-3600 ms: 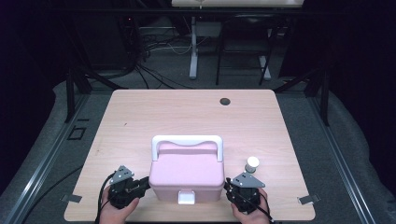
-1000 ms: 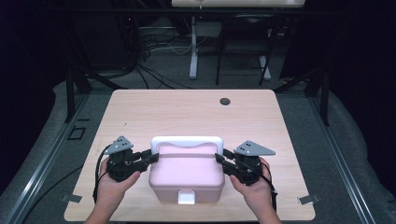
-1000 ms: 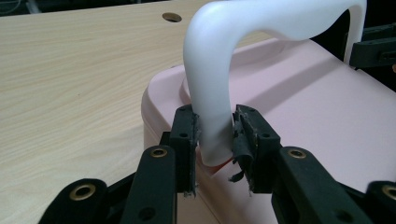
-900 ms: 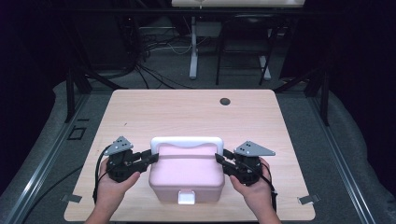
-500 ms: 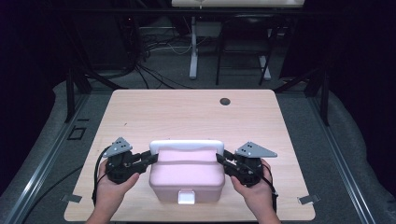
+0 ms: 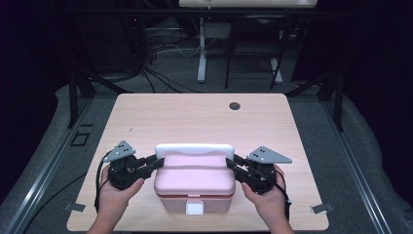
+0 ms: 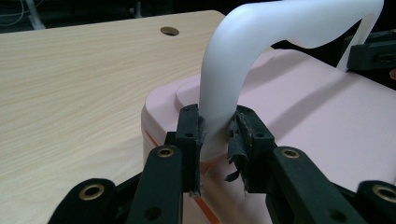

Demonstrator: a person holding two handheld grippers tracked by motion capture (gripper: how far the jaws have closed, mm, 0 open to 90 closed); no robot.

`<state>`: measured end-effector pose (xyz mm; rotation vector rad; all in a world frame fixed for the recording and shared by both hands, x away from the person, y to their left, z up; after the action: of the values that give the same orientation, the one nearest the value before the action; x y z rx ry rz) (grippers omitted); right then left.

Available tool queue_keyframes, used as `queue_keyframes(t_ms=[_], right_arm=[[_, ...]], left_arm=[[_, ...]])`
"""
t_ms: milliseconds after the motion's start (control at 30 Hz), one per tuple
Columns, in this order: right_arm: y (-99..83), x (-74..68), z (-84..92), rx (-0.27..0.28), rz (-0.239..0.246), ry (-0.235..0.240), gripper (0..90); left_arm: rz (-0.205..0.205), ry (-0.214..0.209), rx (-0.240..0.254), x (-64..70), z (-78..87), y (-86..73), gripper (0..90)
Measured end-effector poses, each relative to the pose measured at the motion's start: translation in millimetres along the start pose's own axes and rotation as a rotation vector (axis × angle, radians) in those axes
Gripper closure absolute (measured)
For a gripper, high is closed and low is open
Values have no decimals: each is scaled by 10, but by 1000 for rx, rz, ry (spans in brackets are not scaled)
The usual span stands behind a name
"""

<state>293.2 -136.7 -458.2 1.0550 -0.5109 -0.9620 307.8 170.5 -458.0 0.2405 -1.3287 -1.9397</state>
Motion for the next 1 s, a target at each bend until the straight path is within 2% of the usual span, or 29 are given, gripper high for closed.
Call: queue_keyframes(t_ms=[267, 467, 1000], right_arm=[[104, 23, 3, 17, -21, 2, 729], [166, 29, 8, 27, -17, -7, 729], [226, 46, 23, 38, -45, 7, 731]], left_arm=[[-3, 2, 8, -15, 14, 102, 728], [-6, -2, 1, -29, 18, 177, 728], [7, -14, 3, -66, 16, 244, 720]])
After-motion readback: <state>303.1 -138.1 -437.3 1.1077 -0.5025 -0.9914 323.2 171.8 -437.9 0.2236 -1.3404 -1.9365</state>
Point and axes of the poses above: each handheld gripper's, and its own axes: z roughly backward along the jaws, y roughly out of its top, x roughly to its right, the point moved 4 cm from there along -z, roughly forward along the jaws, and after that the axes turned 5 degrees about -y, right-handed, at the moved point
